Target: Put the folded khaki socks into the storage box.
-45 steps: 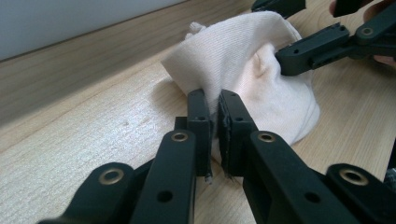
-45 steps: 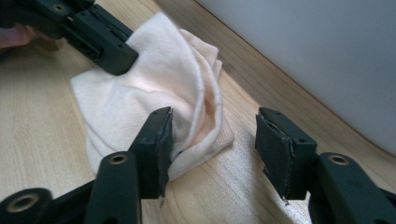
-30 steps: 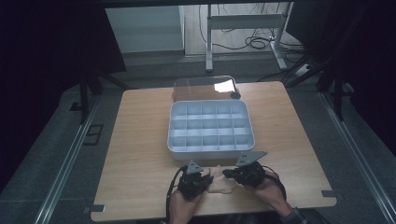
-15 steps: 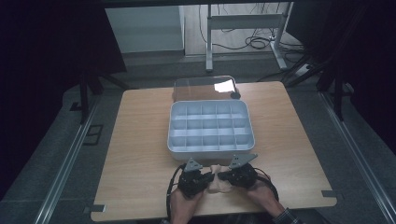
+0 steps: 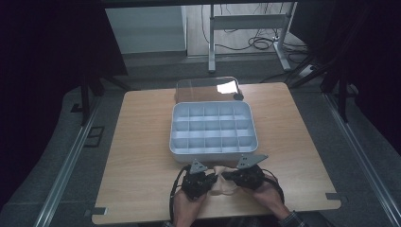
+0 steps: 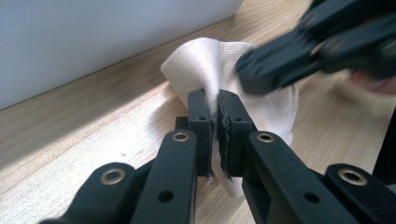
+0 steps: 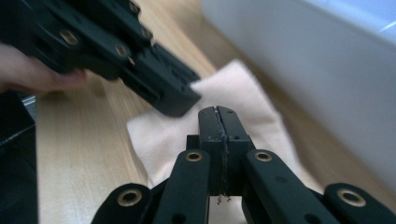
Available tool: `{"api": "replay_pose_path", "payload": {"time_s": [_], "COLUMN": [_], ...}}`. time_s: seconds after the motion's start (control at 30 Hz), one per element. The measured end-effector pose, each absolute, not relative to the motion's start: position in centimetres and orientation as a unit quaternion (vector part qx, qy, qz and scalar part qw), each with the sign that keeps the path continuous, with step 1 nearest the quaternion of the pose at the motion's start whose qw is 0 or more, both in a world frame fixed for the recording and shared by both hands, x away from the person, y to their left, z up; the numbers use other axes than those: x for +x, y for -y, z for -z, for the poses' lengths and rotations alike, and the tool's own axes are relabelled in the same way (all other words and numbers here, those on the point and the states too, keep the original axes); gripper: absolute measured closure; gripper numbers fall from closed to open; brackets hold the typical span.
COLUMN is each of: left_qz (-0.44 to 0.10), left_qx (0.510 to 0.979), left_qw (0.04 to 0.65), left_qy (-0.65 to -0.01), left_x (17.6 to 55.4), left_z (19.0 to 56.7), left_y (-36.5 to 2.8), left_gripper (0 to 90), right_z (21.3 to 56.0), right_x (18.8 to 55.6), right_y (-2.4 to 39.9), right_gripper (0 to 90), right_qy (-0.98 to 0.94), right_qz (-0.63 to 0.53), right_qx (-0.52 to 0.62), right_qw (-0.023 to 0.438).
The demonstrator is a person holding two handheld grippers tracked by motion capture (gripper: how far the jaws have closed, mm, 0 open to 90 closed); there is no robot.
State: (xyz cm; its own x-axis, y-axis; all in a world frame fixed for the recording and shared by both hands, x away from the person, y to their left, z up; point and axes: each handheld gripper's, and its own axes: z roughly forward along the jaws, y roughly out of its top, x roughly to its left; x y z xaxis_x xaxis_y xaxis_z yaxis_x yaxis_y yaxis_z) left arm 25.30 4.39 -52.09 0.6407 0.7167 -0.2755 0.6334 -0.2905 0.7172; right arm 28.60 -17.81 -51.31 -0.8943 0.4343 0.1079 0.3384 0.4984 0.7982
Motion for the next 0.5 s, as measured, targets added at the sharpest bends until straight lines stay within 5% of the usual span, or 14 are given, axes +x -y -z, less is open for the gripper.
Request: {"api": "replay_pose_path", "payload": {"time_s": [0.5], "left_qz": [-0.056], "left_qx": [0.806], "left_qw": [0.412], "left_qy": [-0.421], "left_x": [25.3], "left_z": [52.0], "left_y": [-4.0], "left_gripper": [84.9], "right_z": [51.1], "right_x": [28.8], "right_y": [19.8], "right_gripper": [87.6], "right_qy": [-0.863], "right_qz": [-0.44], "right_qx": [0.241], "right_qw": [0.056]}}
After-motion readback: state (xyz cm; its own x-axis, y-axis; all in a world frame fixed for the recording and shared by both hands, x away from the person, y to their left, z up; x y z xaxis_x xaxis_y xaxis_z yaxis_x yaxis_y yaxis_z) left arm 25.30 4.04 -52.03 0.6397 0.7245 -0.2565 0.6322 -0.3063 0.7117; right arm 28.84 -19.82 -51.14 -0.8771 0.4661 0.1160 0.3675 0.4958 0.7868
